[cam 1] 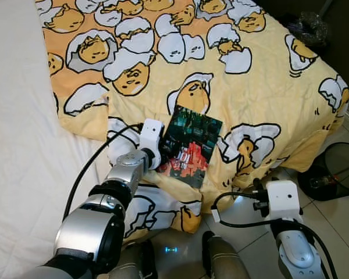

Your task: Clean up the room

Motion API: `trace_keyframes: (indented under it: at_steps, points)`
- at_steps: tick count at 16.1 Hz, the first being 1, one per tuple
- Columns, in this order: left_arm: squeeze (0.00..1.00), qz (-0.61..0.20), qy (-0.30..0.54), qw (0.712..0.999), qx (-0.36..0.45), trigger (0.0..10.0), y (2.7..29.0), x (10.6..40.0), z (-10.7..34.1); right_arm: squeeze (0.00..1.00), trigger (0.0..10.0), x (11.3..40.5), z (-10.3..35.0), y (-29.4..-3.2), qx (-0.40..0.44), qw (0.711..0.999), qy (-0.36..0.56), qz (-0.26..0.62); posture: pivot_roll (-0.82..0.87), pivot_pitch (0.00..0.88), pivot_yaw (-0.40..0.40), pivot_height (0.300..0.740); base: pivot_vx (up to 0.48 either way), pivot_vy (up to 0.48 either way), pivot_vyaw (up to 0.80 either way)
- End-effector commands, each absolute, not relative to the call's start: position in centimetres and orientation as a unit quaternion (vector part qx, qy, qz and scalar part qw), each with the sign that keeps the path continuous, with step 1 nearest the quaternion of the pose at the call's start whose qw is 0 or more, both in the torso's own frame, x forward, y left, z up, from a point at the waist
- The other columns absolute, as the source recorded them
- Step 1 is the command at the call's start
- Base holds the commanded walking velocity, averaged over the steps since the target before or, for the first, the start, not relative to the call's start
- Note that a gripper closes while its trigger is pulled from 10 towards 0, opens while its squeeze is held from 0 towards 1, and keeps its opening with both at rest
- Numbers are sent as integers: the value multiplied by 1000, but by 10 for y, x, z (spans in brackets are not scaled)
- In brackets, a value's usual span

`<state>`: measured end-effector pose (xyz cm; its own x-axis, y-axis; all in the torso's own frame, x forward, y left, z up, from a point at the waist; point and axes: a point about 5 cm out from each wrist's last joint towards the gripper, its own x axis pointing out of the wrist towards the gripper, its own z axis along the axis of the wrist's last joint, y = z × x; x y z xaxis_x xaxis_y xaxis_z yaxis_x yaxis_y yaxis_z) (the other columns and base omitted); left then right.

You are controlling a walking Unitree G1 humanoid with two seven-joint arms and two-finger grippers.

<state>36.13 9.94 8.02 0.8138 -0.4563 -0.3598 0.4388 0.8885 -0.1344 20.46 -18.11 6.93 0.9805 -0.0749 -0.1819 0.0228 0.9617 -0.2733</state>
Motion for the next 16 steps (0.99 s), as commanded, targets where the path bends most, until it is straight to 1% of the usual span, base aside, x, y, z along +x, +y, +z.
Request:
trace_keyframes:
  at_steps: [1,5,7,11,12,13,16]
  points:
    - [0,-219,214,952,-24,0,105,355,69,0,10000,202,70,-180,-141,985,99,-22,-308,287,22,723,0,0,0]
    - [0,-234,182,954,-42,0,103,360,79,0,10000,208,71,-181,-142,985,97,-22,-301,279,22,723,0,0,0]
    - [0,-241,170,955,-36,0,103,362,85,0,10000,210,72,-181,-142,985,96,-22,-293,275,23,723,0,0,0]
    - [0,-266,130,953,-58,0,102,367,100,0,10000,215,70,-179,-139,986,94,-23,-279,253,36,723,0,0,0]
    - [0,-272,122,953,-61,0,101,367,104,0,10000,216,70,-179,-139,986,93,-24,-279,253,36,723,0,0,0]
    - [0,-292,96,949,-70,0,99,368,117,0,10000,218,69,-179,-138,986,93,-25,-271,235,41,723,0,0,0]
    - [0,-309,84,945,-70,0,101,366,123,0,10000,221,68,-180,-138,986,92,-26,-261,218,44,723,0,0,0]
